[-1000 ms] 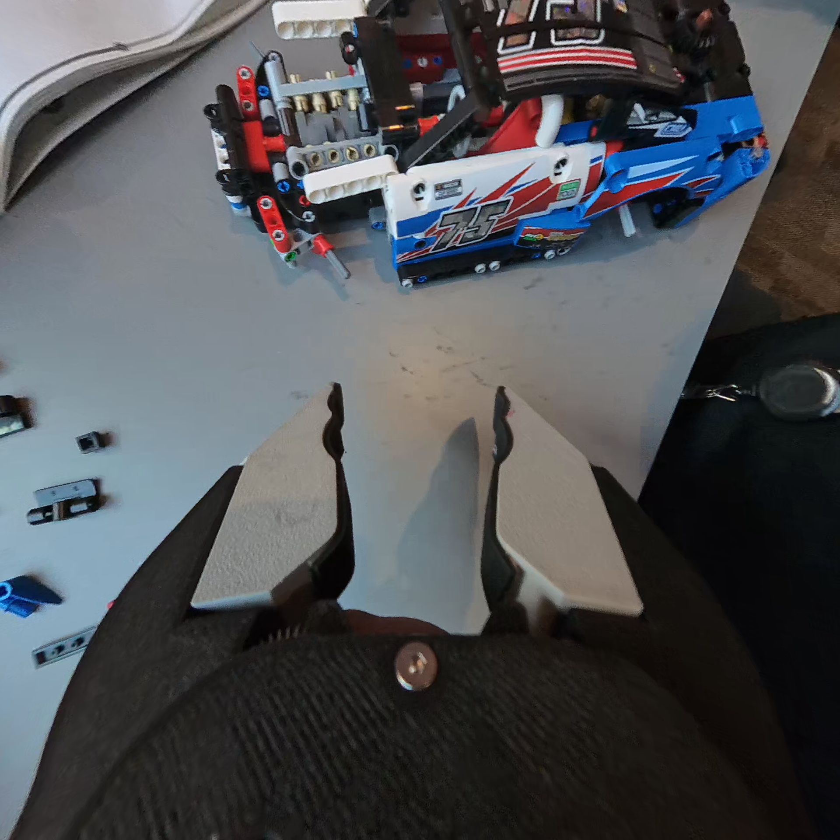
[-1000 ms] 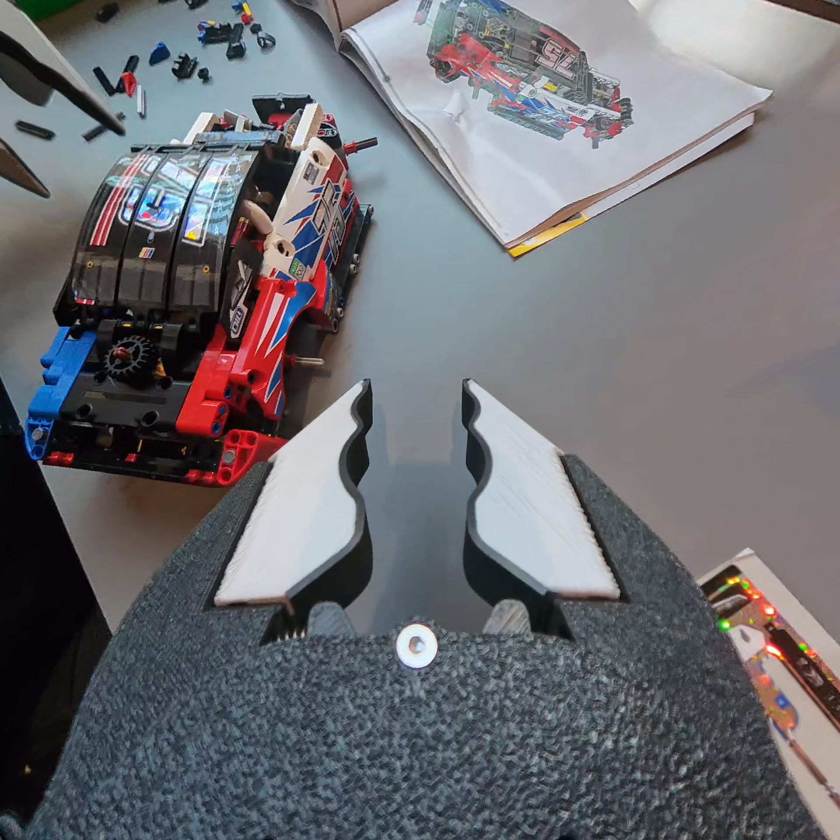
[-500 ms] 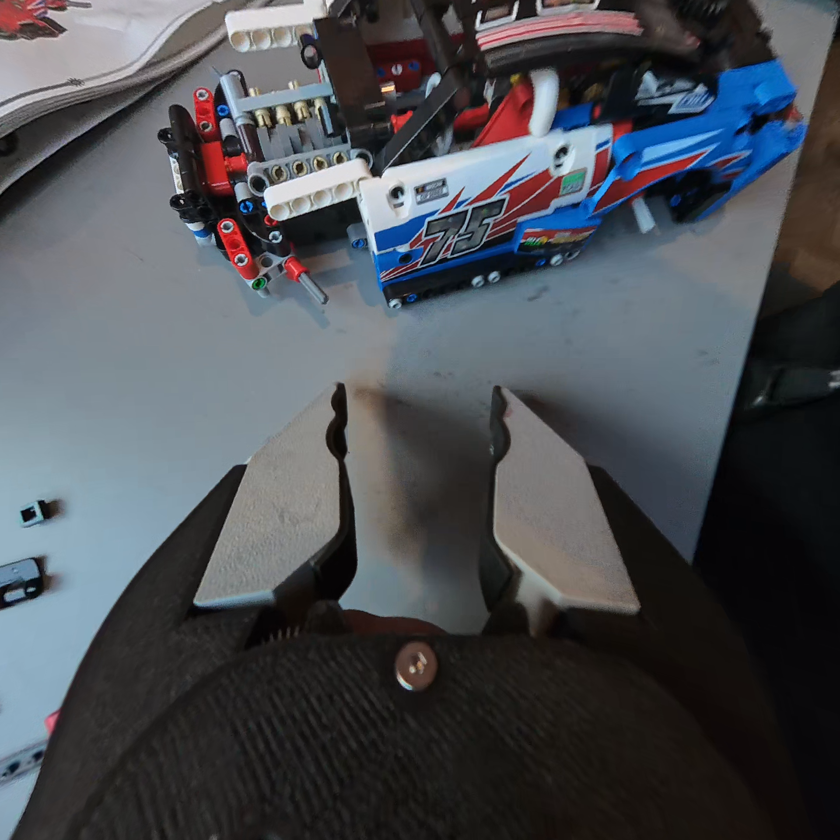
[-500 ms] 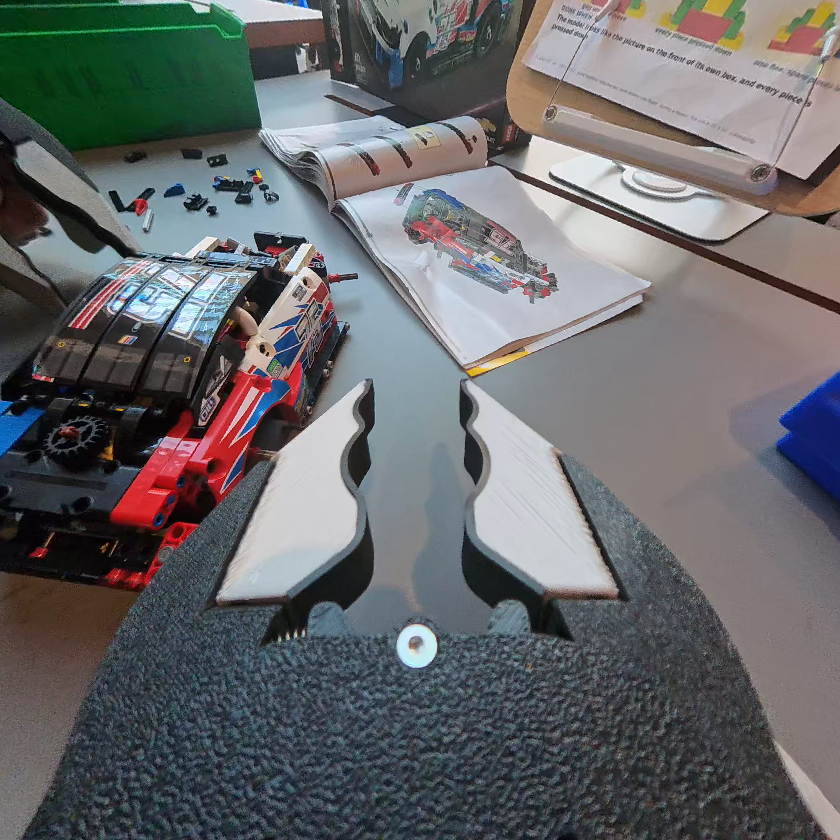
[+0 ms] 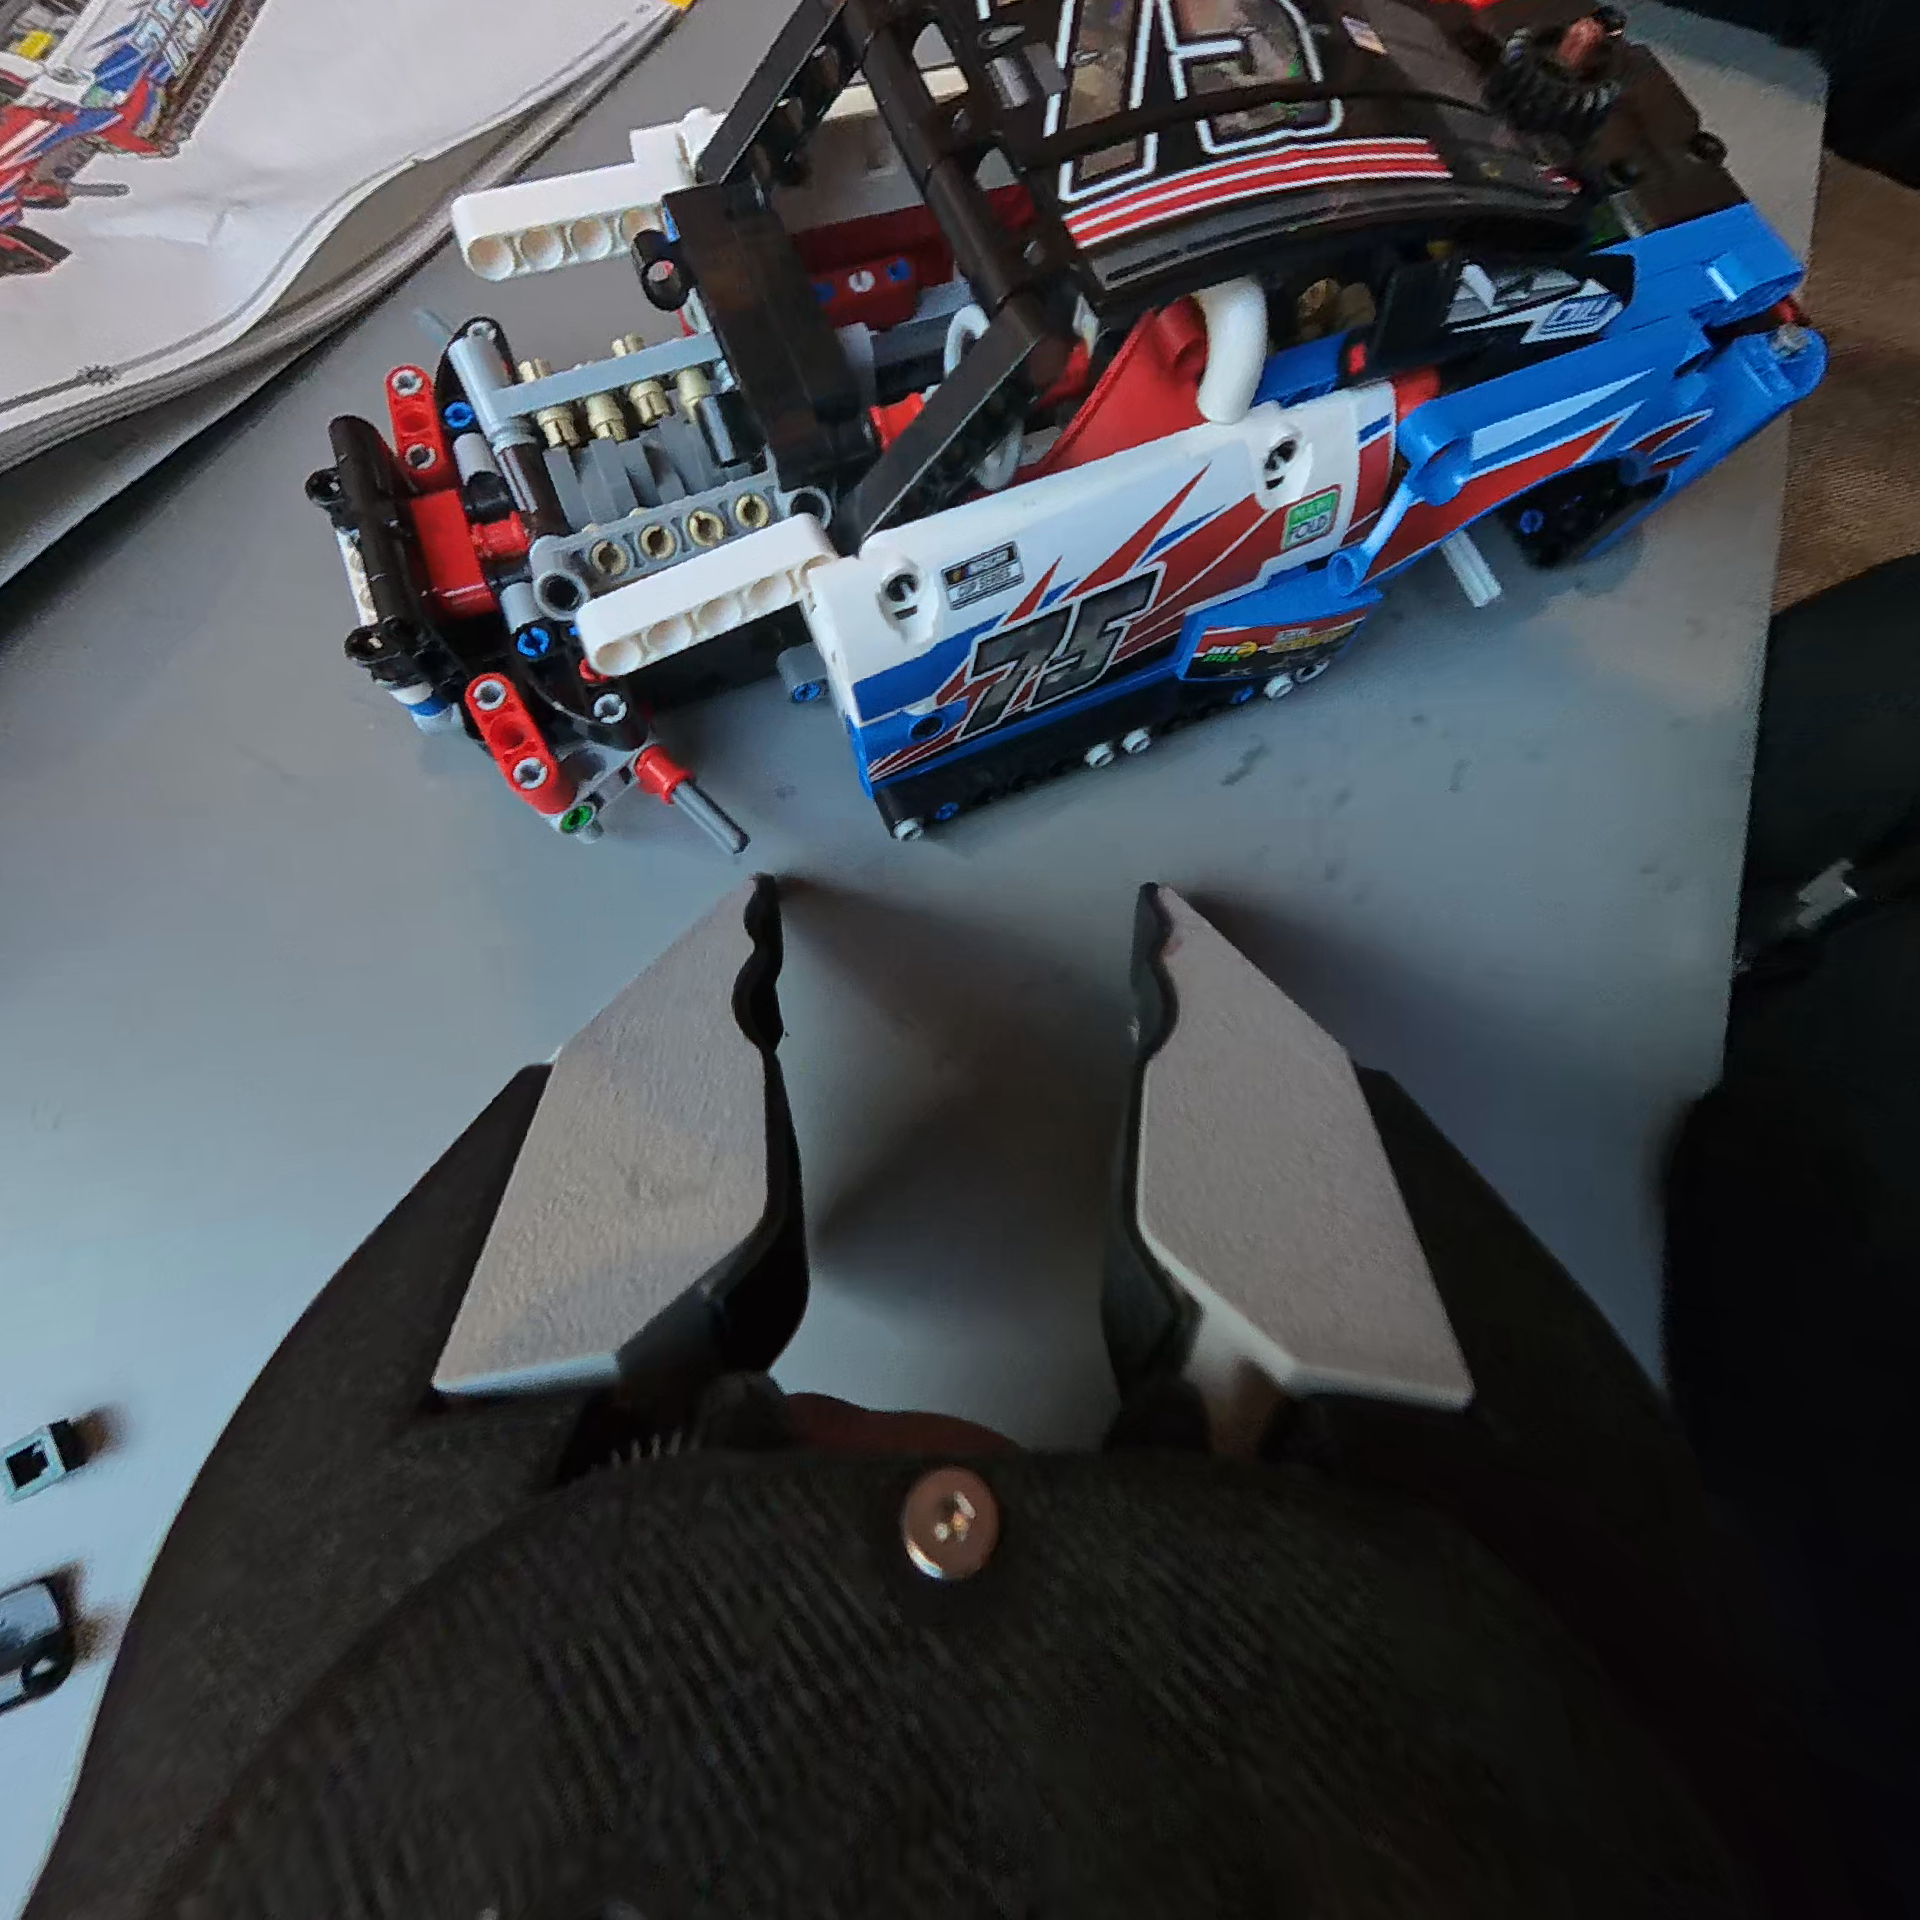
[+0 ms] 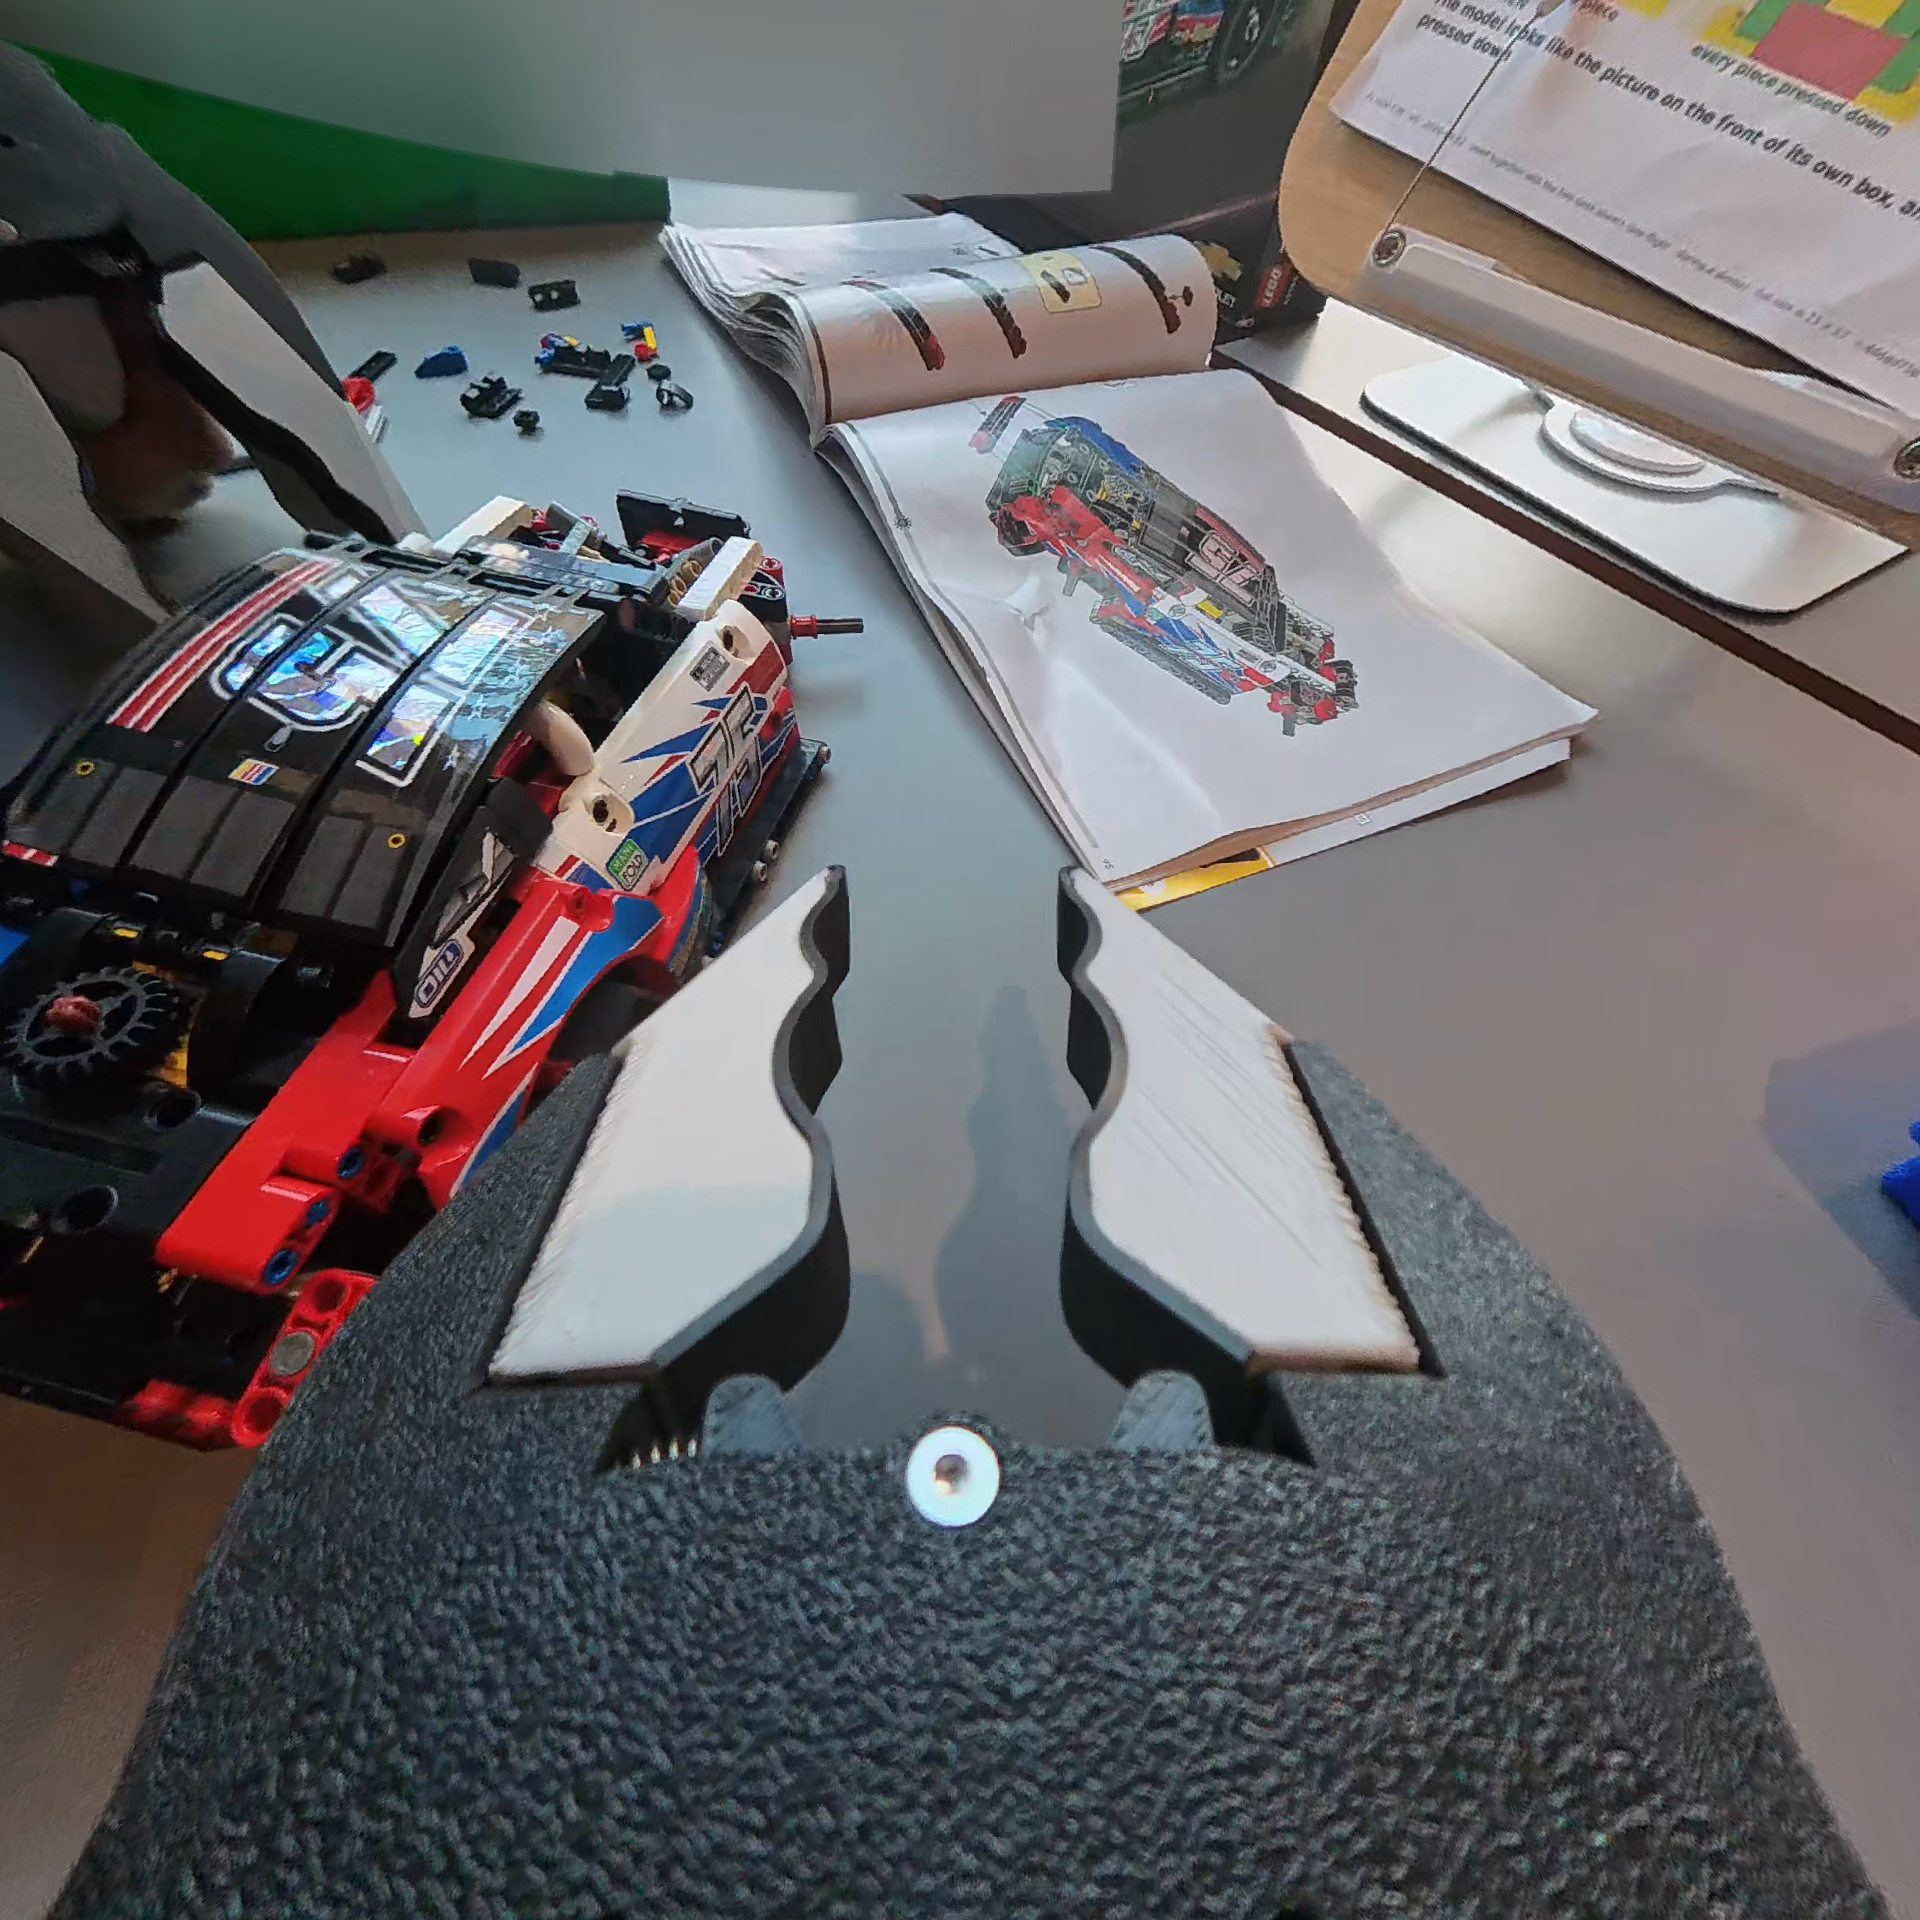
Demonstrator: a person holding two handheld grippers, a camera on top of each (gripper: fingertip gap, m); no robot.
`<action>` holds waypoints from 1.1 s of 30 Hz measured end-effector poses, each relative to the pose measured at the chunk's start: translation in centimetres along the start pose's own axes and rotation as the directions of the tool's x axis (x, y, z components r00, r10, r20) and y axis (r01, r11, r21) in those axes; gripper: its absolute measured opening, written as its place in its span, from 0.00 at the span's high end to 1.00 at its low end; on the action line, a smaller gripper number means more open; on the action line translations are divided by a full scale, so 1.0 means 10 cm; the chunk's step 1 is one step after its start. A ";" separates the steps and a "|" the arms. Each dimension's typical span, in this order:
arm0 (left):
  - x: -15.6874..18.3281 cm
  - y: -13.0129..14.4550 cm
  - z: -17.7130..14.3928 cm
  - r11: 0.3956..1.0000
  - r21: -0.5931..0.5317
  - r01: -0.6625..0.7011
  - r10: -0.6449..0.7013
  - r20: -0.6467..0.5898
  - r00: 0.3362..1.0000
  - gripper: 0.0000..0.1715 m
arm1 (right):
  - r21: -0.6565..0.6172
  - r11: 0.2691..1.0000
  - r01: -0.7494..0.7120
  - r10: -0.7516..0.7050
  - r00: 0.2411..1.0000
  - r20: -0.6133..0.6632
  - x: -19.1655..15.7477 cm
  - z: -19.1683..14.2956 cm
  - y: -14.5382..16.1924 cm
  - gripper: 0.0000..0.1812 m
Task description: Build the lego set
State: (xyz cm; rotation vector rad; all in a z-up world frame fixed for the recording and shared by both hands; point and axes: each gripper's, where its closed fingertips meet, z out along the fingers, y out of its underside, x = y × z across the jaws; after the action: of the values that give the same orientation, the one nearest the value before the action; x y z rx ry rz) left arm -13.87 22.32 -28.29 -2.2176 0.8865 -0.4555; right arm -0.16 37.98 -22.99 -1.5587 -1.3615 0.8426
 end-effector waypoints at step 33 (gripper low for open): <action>0.31 -0.65 0.74 0.996 -0.050 -0.067 0.068 0.030 0.997 0.52 | -0.413 0.905 -0.105 0.145 0.987 0.067 -0.59 -0.64 0.83 0.99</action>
State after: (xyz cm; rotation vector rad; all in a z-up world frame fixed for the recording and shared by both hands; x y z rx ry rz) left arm -4.68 27.01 -28.63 -2.2257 0.9622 -0.3693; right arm 7.84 30.90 -28.53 -1.9660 -1.5958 0.7468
